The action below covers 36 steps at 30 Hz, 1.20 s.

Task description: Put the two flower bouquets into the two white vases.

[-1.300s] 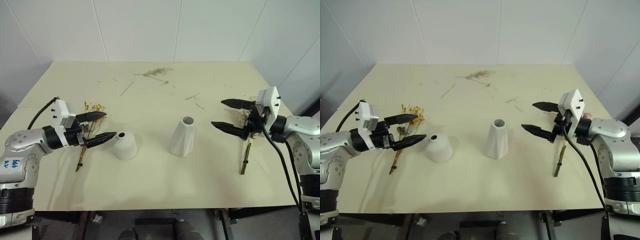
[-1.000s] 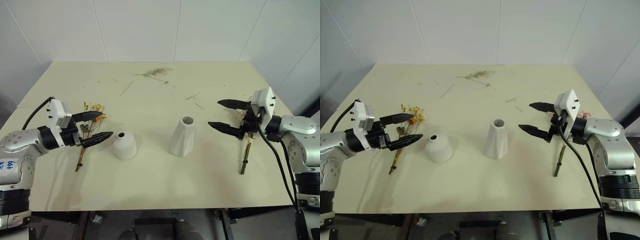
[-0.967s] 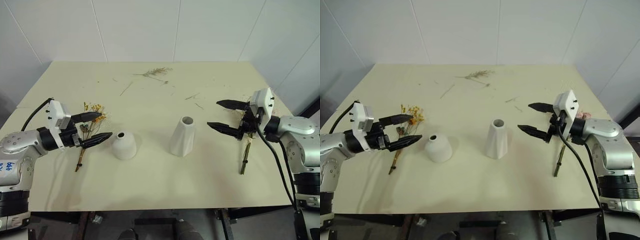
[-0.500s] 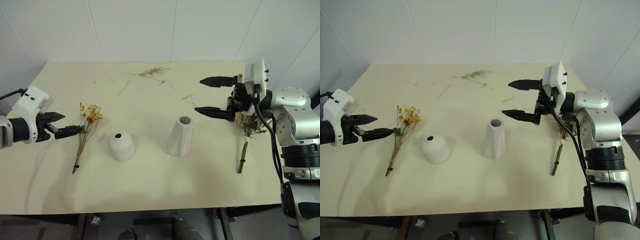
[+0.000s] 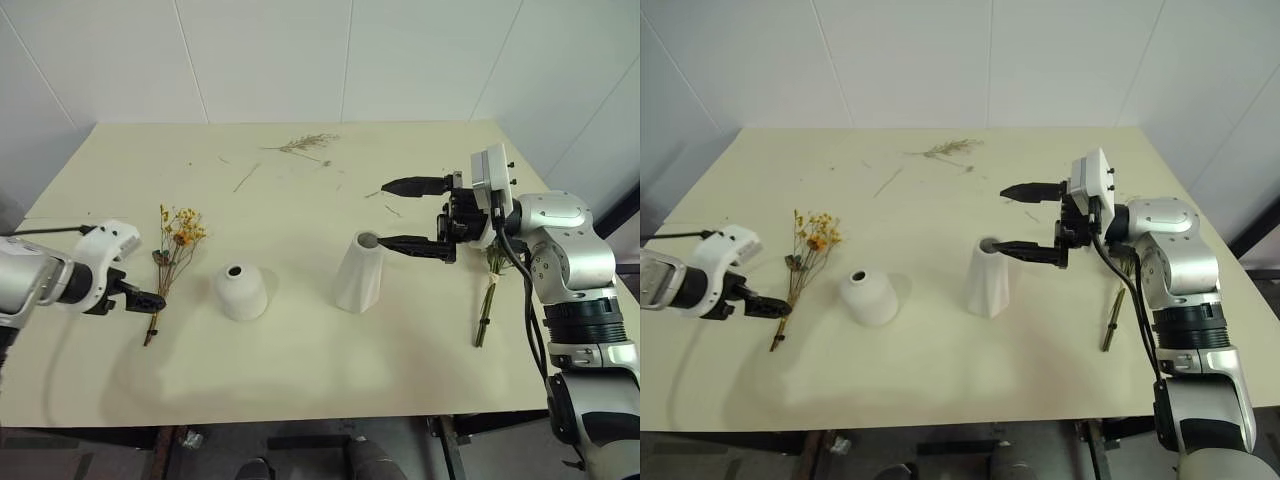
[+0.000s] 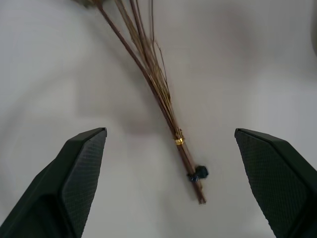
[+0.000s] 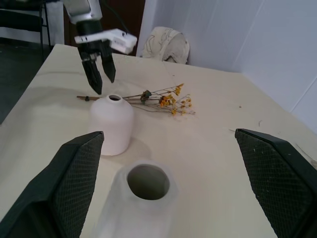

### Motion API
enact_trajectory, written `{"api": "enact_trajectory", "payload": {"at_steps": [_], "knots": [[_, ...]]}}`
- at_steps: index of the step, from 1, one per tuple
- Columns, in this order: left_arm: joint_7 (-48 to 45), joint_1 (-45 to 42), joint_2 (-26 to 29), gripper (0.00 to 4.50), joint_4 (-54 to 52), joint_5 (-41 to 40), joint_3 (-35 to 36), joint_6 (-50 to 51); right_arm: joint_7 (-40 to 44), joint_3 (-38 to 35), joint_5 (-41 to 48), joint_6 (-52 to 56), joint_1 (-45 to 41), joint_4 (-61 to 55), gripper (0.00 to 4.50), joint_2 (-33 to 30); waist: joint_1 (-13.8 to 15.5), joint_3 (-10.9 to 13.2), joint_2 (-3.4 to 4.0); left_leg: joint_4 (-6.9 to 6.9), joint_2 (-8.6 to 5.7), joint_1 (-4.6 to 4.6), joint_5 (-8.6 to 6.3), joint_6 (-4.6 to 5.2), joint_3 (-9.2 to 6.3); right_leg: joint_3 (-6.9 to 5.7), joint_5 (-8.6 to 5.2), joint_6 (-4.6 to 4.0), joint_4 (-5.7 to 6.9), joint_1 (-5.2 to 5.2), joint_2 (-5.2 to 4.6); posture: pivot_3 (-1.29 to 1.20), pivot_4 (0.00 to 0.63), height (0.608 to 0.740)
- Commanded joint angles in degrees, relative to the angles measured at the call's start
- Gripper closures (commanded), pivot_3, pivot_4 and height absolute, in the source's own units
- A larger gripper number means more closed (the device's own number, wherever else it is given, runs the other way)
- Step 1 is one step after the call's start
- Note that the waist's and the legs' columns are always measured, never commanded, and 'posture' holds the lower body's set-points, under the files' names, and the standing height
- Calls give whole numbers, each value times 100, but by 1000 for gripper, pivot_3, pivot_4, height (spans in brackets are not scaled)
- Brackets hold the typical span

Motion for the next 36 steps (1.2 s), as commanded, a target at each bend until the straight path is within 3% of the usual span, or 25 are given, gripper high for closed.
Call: {"api": "enact_trajectory", "payload": {"at_steps": [1,8,13,17,20,33,36], "knots": [[272,-169,-176,74,380,169,90,283,-58,-169,175,77,56,-367,0,-75,3,0,0,1,0,0,2,-4,-2,-2,-1,-1,6,0,0,0,150,740],[596,-568,-773,74,1247,393,-44,234,-180,-182,267,212,179,-628,0,-17,42,-2,4,3,-4,14,21,-31,-14,-11,1,-2,24,10,-2,0,150,740],[435,-795,-898,74,1476,437,-471,159,-250,-200,317,258,237,-700,0,13,57,-3,6,2,-7,23,39,-22,-22,-19,12,-6,28,20,-2,0,150,740],[241,-898,-893,74,1562,422,-773,208,-228,-209,321,242,245,-642,0,-19,46,-2,7,-8,-8,84,40,-22,-22,-19,11,-7,15,81,-2,0,150,740],[27,-862,-783,636,1567,425,-1086,189,-218,-228,345,281,184,-606,0,-42,22,-3,7,-11,-9,100,39,-22,-21,-18,10,-5,-7,105,-2,0,150,740],[-119,-880,-947,4359,1978,675,-1168,-101,-362,-316,451,420,194,-859,0,-155,27,-15,36,-19,-10,101,33,-18,-21,-18,4,-1,-14,108,-6,0,150,740],[-40,-852,-1061,4483,2267,755,-913,-339,-401,-336,485,503,240,-976,0,-208,42,-26,55,-16,-10,103,34,-18,-21,-18,4,-1,-13,112,-6,0,150,740]]}}
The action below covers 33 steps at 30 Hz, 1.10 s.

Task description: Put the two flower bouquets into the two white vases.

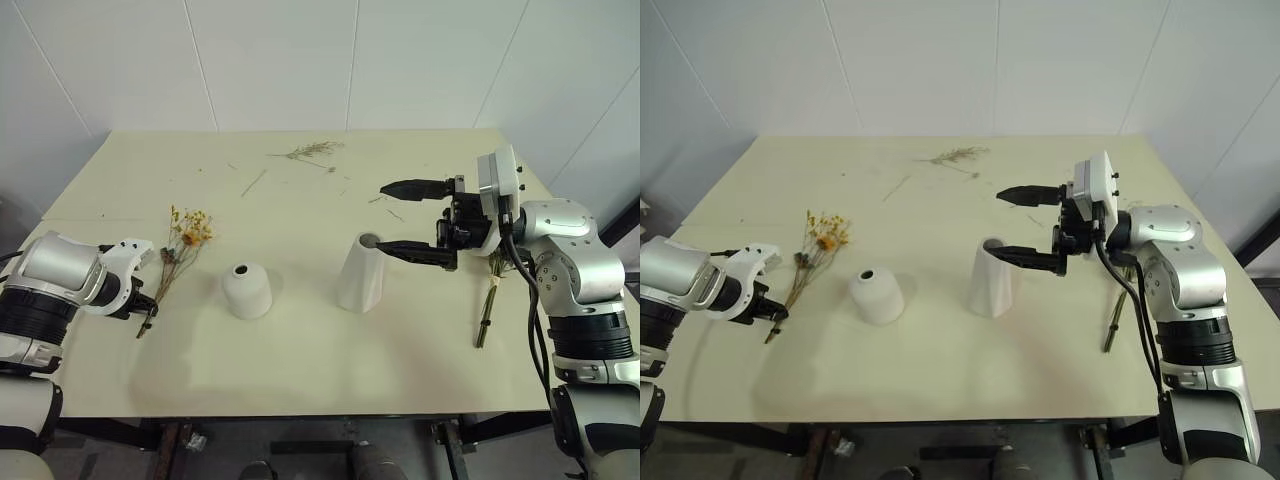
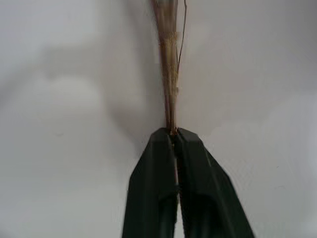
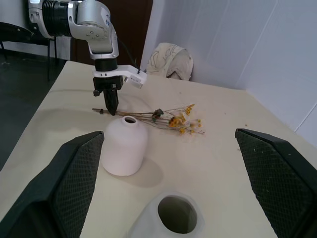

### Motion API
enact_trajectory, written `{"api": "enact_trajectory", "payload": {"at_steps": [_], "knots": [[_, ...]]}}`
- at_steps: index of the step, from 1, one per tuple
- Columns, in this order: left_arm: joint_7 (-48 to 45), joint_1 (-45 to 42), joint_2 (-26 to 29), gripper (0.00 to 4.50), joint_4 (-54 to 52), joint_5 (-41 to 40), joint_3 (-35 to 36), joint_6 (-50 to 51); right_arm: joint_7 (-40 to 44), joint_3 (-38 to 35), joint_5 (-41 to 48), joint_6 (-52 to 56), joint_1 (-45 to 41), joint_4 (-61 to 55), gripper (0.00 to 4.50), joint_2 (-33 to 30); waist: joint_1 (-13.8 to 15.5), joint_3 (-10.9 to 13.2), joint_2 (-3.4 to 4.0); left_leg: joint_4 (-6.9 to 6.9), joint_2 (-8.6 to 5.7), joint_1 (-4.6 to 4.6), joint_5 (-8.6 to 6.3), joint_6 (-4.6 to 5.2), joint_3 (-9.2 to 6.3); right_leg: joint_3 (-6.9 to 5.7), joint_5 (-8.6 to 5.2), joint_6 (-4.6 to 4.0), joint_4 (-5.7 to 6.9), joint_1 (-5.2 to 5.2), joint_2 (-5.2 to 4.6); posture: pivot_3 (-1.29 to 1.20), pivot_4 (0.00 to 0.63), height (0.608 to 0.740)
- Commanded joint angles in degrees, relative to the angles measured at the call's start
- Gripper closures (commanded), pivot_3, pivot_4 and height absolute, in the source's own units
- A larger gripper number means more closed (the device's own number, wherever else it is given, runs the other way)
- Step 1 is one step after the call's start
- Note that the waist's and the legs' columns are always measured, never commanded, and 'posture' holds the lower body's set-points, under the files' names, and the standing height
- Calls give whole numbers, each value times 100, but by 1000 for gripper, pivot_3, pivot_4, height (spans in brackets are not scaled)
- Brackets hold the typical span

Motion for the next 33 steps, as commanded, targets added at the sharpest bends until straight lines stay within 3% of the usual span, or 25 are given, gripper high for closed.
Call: {"api": "enact_trajectory", "payload": {"at_steps": [1,4,8,11,17,24,28,33], "knots": [[50,171,-264,4483,490,86,124,-253,-68,-243,176,66,-20,-313,0,-137,15,-8,15,1,-1,2,0,0,0,0,0,0,0,1,0,0,150,740],[56,171,-342,4483,932,53,686,-605,-130,-268,219,150,38,-433,0,-202,46,-10,19,-1,-1,8,5,8,0,0,-2,-4,0,2,1,0,150,740],[-40,176,-625,4483,1131,-380,2044,-1763,-199,-316,225,229,134,-517,0,-292,98,-3,7,3,-1,5,19,15,1,0,-6,-28,-2,2,1,0,150,740],[-490,316,-735,4483,798,-761,2850,-2948,-253,-379,205,264,193,-550,0,-372,119,20,-36,7,1,-12,27,5,1,-1,2,-33,-7,-5,0,0,150,740],[-1043,654,-877,4483,245,-1635,4142,-3944,-277,-470,160,242,169,-459,0,-560,120,22,-42,-11,13,-27,3,-17,1,-15,8,-8,-12,-27,-7,0,150,740],[-1417,587,-1273,4483,-468,-2352,4522,-4484,-333,-502,159,204,184,-407,0,-643,147,22,-42,-36,22,-31,-9,-24,-6,-32,-14,-22,-21,-33,-7,0,150,740],[-1190,1079,-1896,4483,-1582,-2796,4415,-4348,-405,-523,149,178,245,-444,0,-629,150,22,-42,-31,21,-30,-10,-25,-7,-32,-14,-19,-26,-25,-10,0,150,740],[-1074,1541,-2512,4483,-2252,-2993,4234,-4580,-559,-554,177,217,257,-598,0,-621,122,22,-42,-19,21,-28,-10,-24,-8,-32,-12,-18,-19,-23,-7,0,150,740]]}}
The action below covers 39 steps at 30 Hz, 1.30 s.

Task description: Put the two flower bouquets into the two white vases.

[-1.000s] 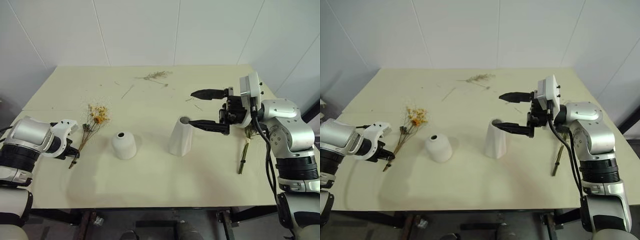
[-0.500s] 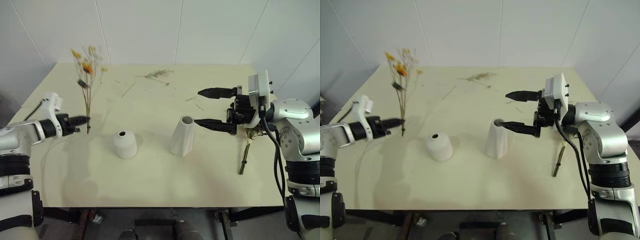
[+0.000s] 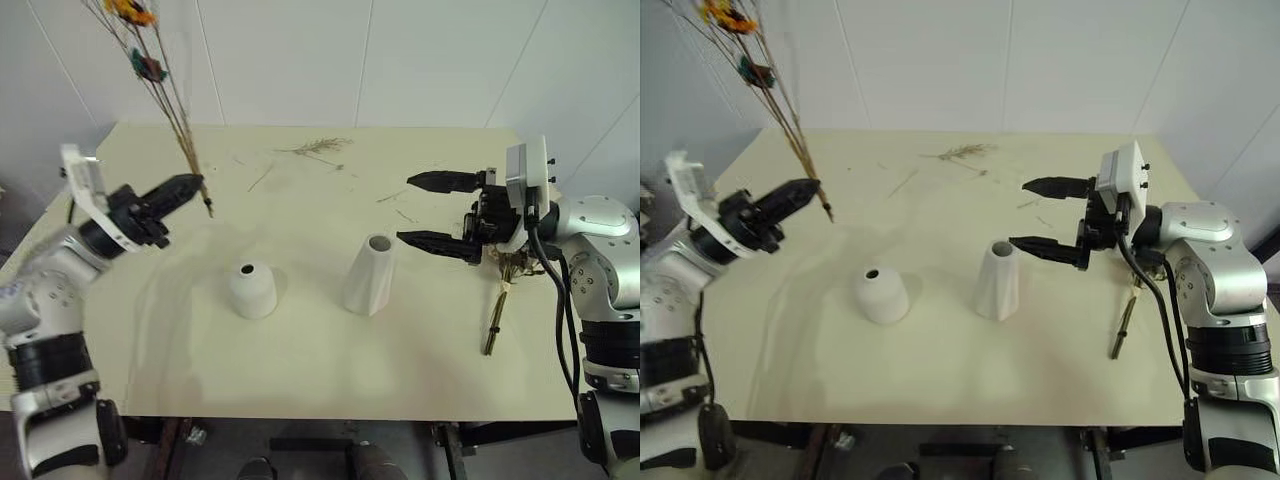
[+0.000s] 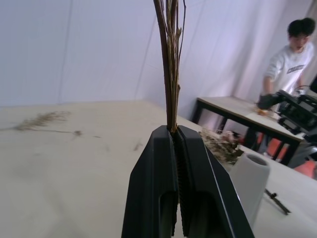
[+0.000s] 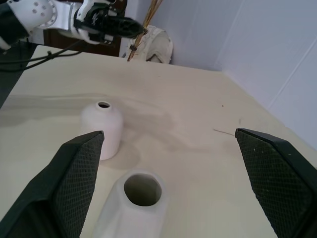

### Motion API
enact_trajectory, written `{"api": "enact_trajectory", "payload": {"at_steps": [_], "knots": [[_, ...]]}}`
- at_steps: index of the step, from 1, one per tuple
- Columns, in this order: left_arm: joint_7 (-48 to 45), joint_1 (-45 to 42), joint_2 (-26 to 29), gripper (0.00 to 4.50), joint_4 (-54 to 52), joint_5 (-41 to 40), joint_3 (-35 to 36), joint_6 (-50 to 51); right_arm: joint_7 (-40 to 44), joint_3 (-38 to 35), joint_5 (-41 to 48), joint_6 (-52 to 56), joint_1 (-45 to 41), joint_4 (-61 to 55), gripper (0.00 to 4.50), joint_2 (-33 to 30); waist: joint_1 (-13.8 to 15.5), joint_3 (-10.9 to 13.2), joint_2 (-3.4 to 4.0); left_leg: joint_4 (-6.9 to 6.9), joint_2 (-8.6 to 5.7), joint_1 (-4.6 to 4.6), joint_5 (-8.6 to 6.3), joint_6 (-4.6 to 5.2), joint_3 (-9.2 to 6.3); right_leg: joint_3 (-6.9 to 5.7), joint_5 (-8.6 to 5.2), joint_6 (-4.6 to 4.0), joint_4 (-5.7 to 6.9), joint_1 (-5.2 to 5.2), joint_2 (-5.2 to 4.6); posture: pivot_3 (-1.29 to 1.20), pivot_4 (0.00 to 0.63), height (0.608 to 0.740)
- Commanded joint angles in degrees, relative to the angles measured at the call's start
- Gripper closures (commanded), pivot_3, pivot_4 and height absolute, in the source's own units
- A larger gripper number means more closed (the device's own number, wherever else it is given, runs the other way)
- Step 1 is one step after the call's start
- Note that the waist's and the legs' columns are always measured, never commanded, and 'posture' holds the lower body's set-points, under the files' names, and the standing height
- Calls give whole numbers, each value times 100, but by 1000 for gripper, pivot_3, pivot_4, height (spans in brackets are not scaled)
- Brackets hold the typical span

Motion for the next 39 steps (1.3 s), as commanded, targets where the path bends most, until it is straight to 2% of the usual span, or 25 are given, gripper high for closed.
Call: {"api": "enact_trajectory", "payload": {"at_steps": [1,7,12,18,23,39], "knots": [[-2,184,-101,4483,-482,-137,-59,-314,-99,-249,116,13,14,-339,0,-127,-15,0,0,1,0,0,0,0,0,0,0,1,1,0,1,0,150,740],[-174,391,-229,4483,-370,164,-286,-1122,26,-397,525,537,219,-911,0,-504,10,0,0,8,-1,3,0,1,-1,0,0,1,-1,7,4,0,150,740],[-162,538,-445,4483,-336,271,-389,-1700,-117,-463,596,641,370,-1085,0,-562,13,0,0,8,-1,1,-1,1,1,1,10,11,-32,21,2,0,150,740],[-36,907,-642,4483,-572,257,-539,-1858,-217,-490,601,670,374,-1114,0,-578,11,0,0,2,-1,-2,-3,5,0,1,10,10,-37,17,2,0,150,740],[-35,1177,-588,4483,-693,216,-548,-1898,-112,-497,776,874,444,-1281,0,-670,19,0,0,0,-1,-2,-3,6,0,1,9,10,-40,17,2,0,150,740],[-303,1360,-514,4483,-534,484,-833,-2321,127,-214,781,847,703,-1424,0,-711,26,0,0,-6,-1,-2,-3,6,0,0,8,8,-46,17,2,0,150,740]]}}
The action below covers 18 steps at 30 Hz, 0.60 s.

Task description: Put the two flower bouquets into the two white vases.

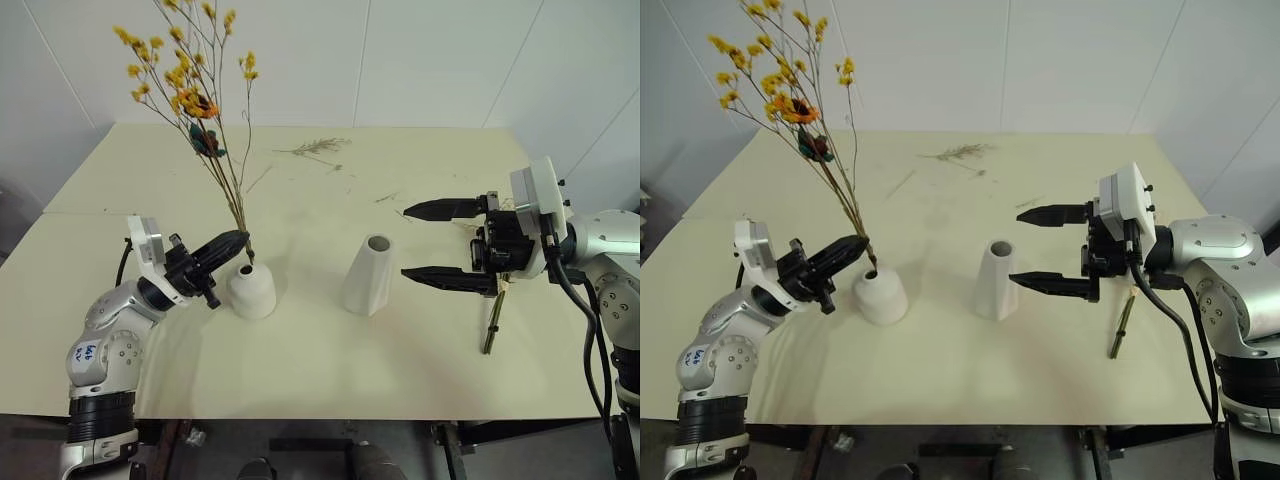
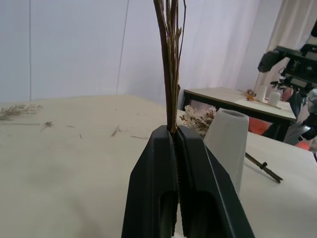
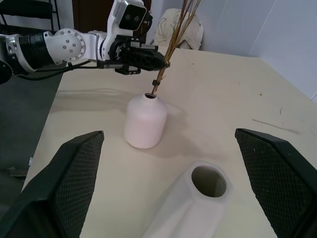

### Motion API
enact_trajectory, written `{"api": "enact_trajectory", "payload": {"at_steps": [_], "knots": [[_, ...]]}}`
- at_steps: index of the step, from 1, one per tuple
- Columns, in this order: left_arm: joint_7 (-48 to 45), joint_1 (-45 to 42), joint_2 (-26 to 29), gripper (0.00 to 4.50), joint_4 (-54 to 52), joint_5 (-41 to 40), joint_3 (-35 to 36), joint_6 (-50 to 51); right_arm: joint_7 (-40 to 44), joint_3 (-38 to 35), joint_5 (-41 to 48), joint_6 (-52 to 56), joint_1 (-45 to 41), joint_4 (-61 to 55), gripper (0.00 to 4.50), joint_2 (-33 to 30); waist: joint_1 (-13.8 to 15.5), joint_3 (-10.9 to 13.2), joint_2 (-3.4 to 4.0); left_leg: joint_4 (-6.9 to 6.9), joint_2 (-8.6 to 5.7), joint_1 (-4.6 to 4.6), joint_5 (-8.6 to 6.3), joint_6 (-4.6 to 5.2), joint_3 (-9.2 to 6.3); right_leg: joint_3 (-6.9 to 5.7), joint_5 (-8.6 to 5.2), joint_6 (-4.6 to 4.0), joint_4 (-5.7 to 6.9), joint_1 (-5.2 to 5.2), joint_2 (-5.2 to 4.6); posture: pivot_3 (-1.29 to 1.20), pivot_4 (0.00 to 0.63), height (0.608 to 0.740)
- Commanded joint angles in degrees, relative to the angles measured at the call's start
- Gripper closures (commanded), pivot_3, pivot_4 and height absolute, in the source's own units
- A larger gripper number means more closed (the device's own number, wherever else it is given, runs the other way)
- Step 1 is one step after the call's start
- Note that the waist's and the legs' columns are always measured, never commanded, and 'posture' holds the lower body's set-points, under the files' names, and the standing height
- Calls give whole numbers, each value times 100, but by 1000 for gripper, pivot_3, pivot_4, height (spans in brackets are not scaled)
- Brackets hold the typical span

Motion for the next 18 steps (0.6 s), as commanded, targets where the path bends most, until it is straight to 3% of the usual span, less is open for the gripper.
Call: {"api": "enact_trajectory", "payload": {"at_steps": [1,18], "knots": [[-97,6,108,4483,-15,115,20,-317,78,-122,51,-49,38,-93,0,-96,3,0,0,0,0,0,0,0,0,0,0,0,-1,1,0,0,150,740],[-176,245,105,4483,82,291,-99,-771,129,-113,5,-83,33,2,0,-79,5,0,0,-16,1,1,0,0,0,0,0,0,-18,0,-1,0,150,740]]}}
